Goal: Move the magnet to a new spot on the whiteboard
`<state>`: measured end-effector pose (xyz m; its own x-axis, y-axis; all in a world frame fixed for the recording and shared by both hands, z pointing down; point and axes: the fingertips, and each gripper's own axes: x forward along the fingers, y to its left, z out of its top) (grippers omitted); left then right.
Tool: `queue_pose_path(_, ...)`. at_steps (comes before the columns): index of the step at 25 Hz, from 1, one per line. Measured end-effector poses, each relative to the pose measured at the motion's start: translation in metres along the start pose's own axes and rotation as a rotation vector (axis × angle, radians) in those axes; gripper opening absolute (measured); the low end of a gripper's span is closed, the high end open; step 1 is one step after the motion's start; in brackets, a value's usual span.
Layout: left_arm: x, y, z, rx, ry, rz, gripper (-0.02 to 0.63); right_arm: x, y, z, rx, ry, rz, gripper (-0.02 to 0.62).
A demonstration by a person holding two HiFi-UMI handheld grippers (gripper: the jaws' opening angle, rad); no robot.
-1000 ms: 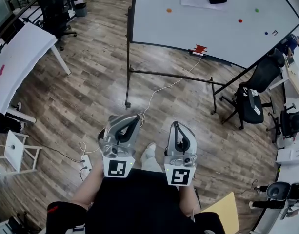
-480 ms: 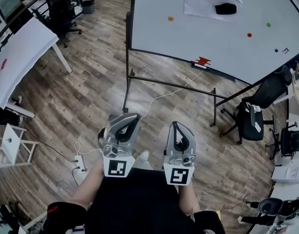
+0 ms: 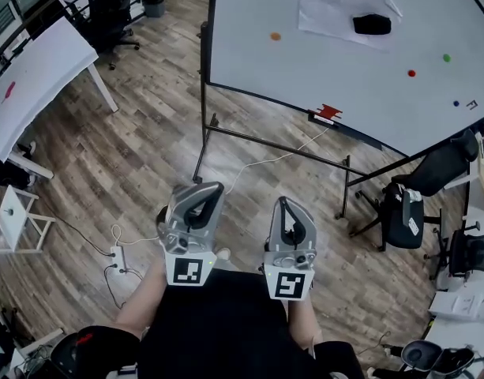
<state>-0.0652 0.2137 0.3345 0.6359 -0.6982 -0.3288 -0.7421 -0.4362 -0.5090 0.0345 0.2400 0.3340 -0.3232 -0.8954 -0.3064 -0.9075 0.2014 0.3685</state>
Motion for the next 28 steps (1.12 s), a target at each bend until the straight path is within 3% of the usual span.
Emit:
queue_pose_path(16, 0.03, -0.011, -0.009, -0.018, 0.0, -0.01, 0.0, -0.004, -0.029, -0.013, -0.029, 0.023, -0.023, 0.002)
queue_pose_path(28, 0.099, 0.0, -0.039, -0.051, -0.052, -0.06, 0.0, 0.041, -0.061, -0.04, -0.076, 0.061, -0.08, 0.002)
